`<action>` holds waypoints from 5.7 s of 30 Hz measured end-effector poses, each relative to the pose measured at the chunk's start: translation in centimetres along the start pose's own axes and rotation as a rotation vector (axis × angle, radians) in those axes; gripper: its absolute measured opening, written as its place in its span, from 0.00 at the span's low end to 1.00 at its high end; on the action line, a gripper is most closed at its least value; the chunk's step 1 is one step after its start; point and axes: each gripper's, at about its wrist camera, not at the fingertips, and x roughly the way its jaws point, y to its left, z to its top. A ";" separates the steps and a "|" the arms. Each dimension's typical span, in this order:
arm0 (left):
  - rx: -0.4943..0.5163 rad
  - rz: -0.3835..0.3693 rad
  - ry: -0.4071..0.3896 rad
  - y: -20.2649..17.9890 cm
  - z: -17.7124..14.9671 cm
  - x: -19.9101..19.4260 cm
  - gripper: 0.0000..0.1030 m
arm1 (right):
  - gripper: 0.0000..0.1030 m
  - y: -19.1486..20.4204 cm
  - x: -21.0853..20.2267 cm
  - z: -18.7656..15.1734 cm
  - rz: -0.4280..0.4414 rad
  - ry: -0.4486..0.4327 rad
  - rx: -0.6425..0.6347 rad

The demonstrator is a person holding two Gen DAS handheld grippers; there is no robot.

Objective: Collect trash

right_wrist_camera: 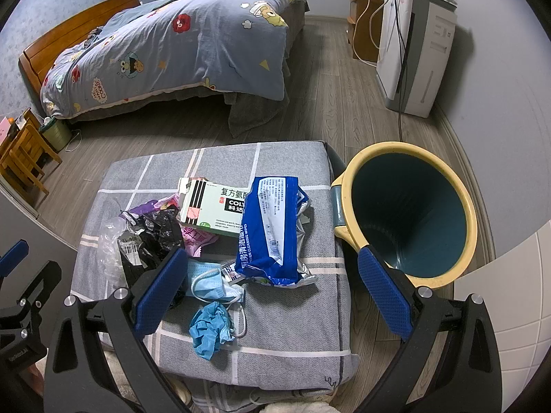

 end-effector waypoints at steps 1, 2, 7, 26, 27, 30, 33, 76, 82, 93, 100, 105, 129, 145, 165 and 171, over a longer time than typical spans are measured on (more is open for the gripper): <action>0.001 0.001 0.001 0.0 0.0 0.0 0.95 | 0.95 0.0 0.0 0.0 -0.001 0.000 -0.001; 0.001 0.000 0.001 0.0 0.0 0.0 0.95 | 0.95 0.0 0.0 0.0 0.000 0.001 0.000; 0.000 0.001 0.000 0.0 0.0 0.0 0.95 | 0.95 0.0 0.0 0.0 0.000 0.001 0.001; 0.077 -0.026 0.116 0.0 -1.2 6.2 0.95 | 0.95 -2.0 4.6 3.7 -0.012 0.049 0.060; 0.076 -0.035 0.120 0.0 -1.2 6.5 0.95 | 0.95 -2.0 5.1 3.9 -0.016 0.057 0.051; 0.095 -0.048 0.126 -0.7 -1.4 7.6 0.95 | 0.95 -1.9 6.8 4.3 -0.005 0.088 0.028; 0.127 -0.044 0.136 -1.9 -1.6 8.7 0.95 | 0.94 -1.6 8.2 4.5 0.024 0.114 0.001; 0.101 -0.088 0.140 -1.3 0.1 10.5 0.04 | 0.18 -1.8 8.1 6.7 0.136 0.114 -0.058; 0.142 -0.092 0.028 -2.0 2.2 7.7 0.04 | 0.18 -3.3 5.6 8.5 0.170 0.067 -0.053; 0.136 -0.156 -0.106 -3.9 7.3 4.1 0.02 | 0.18 -8.9 2.7 10.0 0.161 -0.015 0.003; 0.043 -0.167 0.085 -3.6 4.6 8.2 0.19 | 0.18 -11.2 4.2 9.4 0.185 0.033 0.052; 0.101 -0.128 0.214 -5.5 0.5 10.8 0.52 | 0.18 -11.4 4.5 9.3 0.208 0.040 0.075; 0.180 -0.022 0.051 -5.0 5.9 6.4 0.16 | 0.18 -13.4 2.5 9.4 0.188 0.011 0.088; 0.313 -0.337 0.048 -19.6 11.8 9.6 0.16 | 0.18 -23.0 5.6 7.7 0.054 0.073 0.288; 0.366 -0.468 0.112 -27.3 10.0 15.7 0.41 | 0.56 -27.8 7.7 5.8 -0.024 0.100 0.440; 0.349 -0.487 0.078 -26.6 10.1 15.2 0.66 | 0.75 -27.9 7.6 5.9 -0.050 0.093 0.450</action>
